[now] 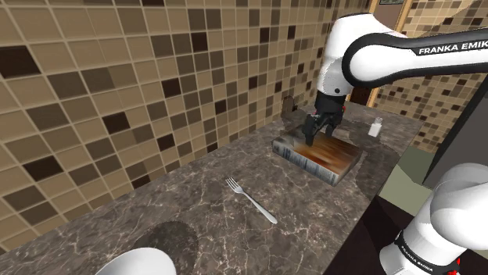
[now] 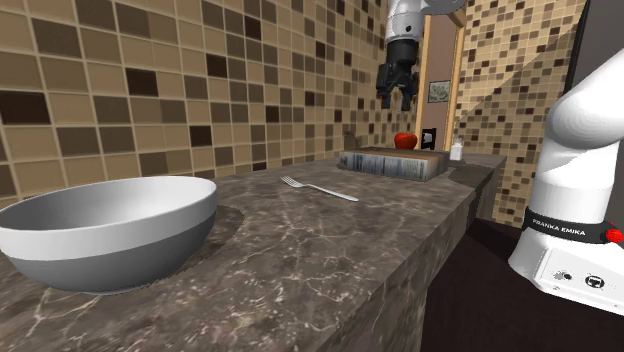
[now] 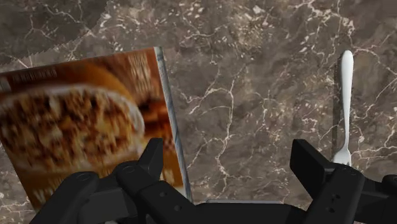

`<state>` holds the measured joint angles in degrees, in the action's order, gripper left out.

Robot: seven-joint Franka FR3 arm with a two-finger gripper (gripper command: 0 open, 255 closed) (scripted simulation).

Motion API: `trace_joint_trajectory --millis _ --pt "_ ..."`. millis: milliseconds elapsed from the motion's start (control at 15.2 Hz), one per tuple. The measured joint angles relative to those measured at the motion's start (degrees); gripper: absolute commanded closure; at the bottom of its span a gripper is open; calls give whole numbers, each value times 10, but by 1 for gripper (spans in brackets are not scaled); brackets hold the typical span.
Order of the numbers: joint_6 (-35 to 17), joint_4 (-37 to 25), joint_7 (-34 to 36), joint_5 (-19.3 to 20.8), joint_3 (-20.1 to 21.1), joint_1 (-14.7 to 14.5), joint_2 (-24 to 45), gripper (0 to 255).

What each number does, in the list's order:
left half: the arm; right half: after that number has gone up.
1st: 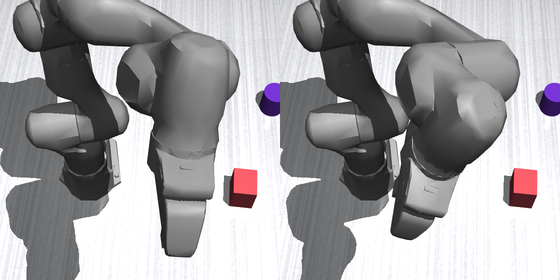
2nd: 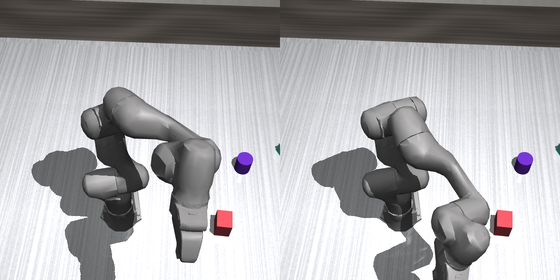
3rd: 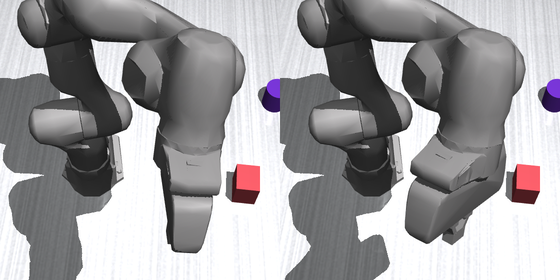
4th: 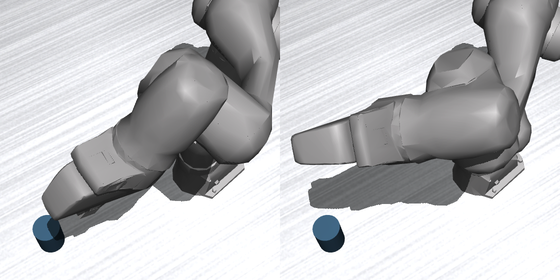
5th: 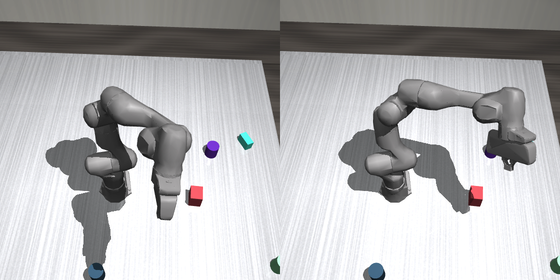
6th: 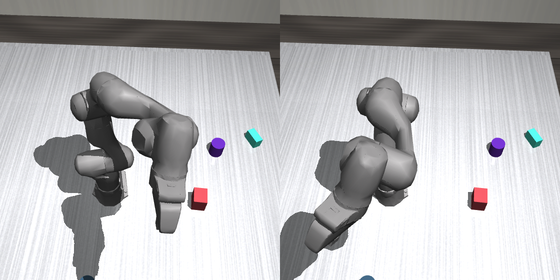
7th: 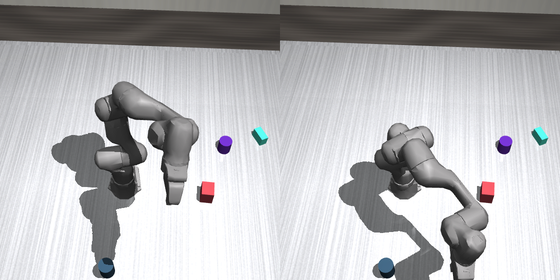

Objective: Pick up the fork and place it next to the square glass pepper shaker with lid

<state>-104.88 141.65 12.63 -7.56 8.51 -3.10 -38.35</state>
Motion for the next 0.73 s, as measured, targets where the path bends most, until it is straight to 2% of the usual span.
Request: trace_joint_trajectory --millis 396,726 --pt "-87 -5 71 -18 66 -14 79 0" --pt "-159 -41 139 -7 123 -14 177 0"
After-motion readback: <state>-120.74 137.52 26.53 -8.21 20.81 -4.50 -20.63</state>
